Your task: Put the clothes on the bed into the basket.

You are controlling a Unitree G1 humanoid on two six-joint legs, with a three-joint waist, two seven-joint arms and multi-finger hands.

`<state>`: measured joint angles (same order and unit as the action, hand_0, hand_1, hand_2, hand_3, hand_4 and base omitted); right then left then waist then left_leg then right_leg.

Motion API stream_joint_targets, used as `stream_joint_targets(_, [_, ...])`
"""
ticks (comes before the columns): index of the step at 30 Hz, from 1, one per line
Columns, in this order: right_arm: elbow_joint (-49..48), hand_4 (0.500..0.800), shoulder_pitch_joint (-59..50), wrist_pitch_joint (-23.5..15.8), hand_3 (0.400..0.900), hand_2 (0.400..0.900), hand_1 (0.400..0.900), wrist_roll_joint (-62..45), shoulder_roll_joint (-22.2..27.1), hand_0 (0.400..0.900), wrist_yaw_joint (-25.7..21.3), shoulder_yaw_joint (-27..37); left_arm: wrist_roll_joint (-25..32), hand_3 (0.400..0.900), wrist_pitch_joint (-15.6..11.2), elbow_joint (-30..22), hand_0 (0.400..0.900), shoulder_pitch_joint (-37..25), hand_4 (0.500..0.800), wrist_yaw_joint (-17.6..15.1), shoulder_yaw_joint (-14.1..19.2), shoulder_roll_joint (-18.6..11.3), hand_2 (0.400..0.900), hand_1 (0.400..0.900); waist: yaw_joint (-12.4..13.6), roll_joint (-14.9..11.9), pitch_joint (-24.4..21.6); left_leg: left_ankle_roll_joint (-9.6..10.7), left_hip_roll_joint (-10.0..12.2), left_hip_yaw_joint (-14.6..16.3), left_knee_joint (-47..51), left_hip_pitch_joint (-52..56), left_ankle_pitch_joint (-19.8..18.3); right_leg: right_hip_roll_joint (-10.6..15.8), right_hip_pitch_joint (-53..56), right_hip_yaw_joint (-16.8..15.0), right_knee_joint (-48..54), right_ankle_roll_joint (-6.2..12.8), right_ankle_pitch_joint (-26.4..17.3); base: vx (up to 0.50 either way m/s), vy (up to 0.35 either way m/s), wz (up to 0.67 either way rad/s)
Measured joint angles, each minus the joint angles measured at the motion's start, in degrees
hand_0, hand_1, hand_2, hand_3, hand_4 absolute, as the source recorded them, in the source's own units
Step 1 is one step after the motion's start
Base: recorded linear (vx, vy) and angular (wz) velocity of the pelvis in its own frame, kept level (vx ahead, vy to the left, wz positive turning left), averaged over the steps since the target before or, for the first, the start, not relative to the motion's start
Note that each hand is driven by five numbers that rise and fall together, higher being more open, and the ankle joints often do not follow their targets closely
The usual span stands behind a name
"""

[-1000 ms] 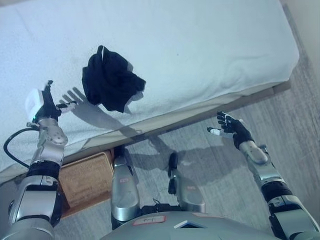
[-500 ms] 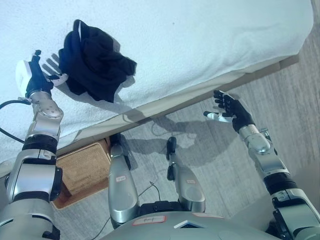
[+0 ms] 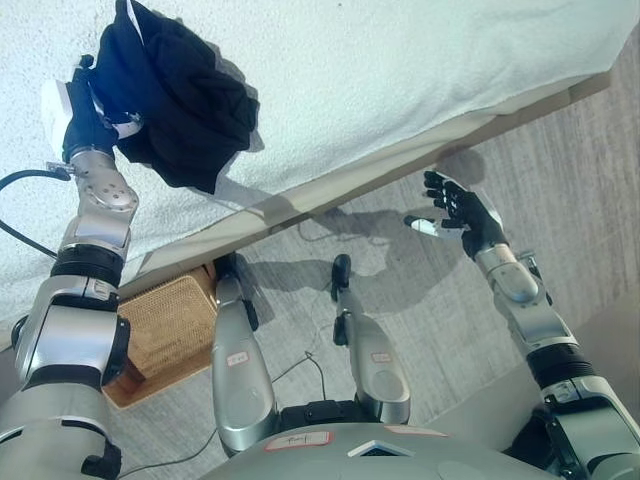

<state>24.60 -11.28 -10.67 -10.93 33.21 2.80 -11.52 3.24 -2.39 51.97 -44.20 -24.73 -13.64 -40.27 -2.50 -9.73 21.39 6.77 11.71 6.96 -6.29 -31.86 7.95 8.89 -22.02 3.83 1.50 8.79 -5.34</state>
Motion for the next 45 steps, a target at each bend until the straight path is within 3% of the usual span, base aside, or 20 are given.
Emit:
stream_joint_targets(8, [-0.9,0.8,0.0,0.0,0.9,0.9,0.9,0.0,0.1,0.9,-0.1,0.0,0.6,0.9,0.0,2.5,0.9,-1.8,0.8,-0.4,-0.9,0.2,0.9,0.9,-0.6,0.0,0.0,0.0,-0.1,1.3,-0.4,-1.0,0.0,0.1,-2.8,-1.7,-1.8,0.01,0.0,-0.02,0.006,-0.12])
stream_joint_targets(9, [-1.2,0.8,0.1,0.0,0.9,0.9,0.9,0.0,0.1,0.9,-0.1,0.0,0.6,0.643,0.0,3.2,0.643,-2.4,0.646,-0.4,-1.0,0.3,0.643,0.643,-0.7,0.0,0.0,0.0,-0.1,1.5,-0.7,-1.5,0.0,0.1,-3.4,-2.0,-2.0,0.11,-0.1,-0.02,-0.003,-0.08])
stream_joint_targets(10, [-1.5,0.8,0.2,0.0,0.9,0.9,0.9,0.0,0.1,0.9,0.0,0.0,0.6,0.498,0.0,3.9,0.498,-2.9,0.559,-0.4,-1.0,0.2,0.498,0.498,-0.8,0.0,0.0,-0.1,0.0,1.6,-0.9,-1.8,-0.1,0.2,-3.8,-2.1,-2.1,0.17,-0.1,-0.02,-0.003,-0.07])
stream_joint_targets(12, [-2.2,0.8,0.6,0.0,0.9,0.9,0.9,0.0,0.1,0.9,0.0,0.0,0.6,0.4,0.0,4.7,0.4,-3.8,0.5,-0.7,-0.9,-0.1,0.4,0.4,-1.0,0.0,0.0,-0.2,0.0,1.6,-1.3,-2.5,-0.1,0.2,-4.4,-2.2,-2.4,0.17,-0.1,-0.02,0.007,-0.04])
stream_joint_targets(17, [-2.9,0.8,0.7,0.0,0.9,0.9,0.9,0.0,0.2,0.9,0.0,0.1,0.6,0.4,0.0,5.8,0.4,-5.9,0.5,-0.9,-1.0,-2.0,0.4,0.4,-1.9,-0.1,-0.1,-0.7,-0.3,1.5,-2.5,-4.1,-0.4,0.6,-5.8,-2.2,-3.2,0.18,-0.1,0.0,0.004,-0.01])
stream_joint_targets(23, [-4.7,0.8,1.2,-0.1,0.9,0.9,0.9,0.0,0.4,0.9,0.0,0.5,0.6,0.4,0.0,5.6,0.4,-7.1,0.5,0.2,-2.5,-0.1,0.4,0.4,-2.2,-0.3,-0.4,-1.0,-0.6,1.6,-3.4,-5.1,-0.7,0.9,-6.7,-2.4,-3.8,0.29,-0.2,0.0,0.0,0.0])
stream_joint_targets(33, [-4.4,0.8,1.0,-0.2,0.9,0.9,0.9,0.0,0.4,0.9,0.1,0.7,1.0,0.4,0.0,5.5,0.4,-6.4,0.5,2.5,-2.3,-0.3,0.4,0.4,-2.0,-0.6,-0.6,-1.1,-0.5,1.6,-3.6,-3.7,-0.6,0.9,-5.4,-2.3,-4.3,0.29,-0.2,0.05,-0.007,0.03])
stream_joint_targets(40, [-1.4,0.8,0.8,-0.1,0.9,0.9,0.9,0.0,0.5,0.9,0.3,0.7,1.6,0.4,-0.3,3.0,0.4,2.0,0.5,5.4,0.6,-0.6,0.4,0.4,-0.6,-0.4,-0.8,-0.6,0.0,2.5,-1.2,5.6,-1.3,0.9,3.1,-2.1,-2.4,-0.02,0.1,0.12,-0.024,0.08])
stream_joint_targets(45, [1.0,0.8,3.5,0.4,0.9,0.9,0.9,0.5,0.8,0.9,1.9,0.6,1.5,0.4,-0.6,0.7,0.4,10.8,0.5,7.4,5.3,-0.5,0.4,0.4,0.0,1.2,-2.0,-0.5,0.0,2.4,0.3,9.6,-1.2,0.7,7.5,-1.4,-0.6,-0.07,0.1,0.11,-0.018,0.15])
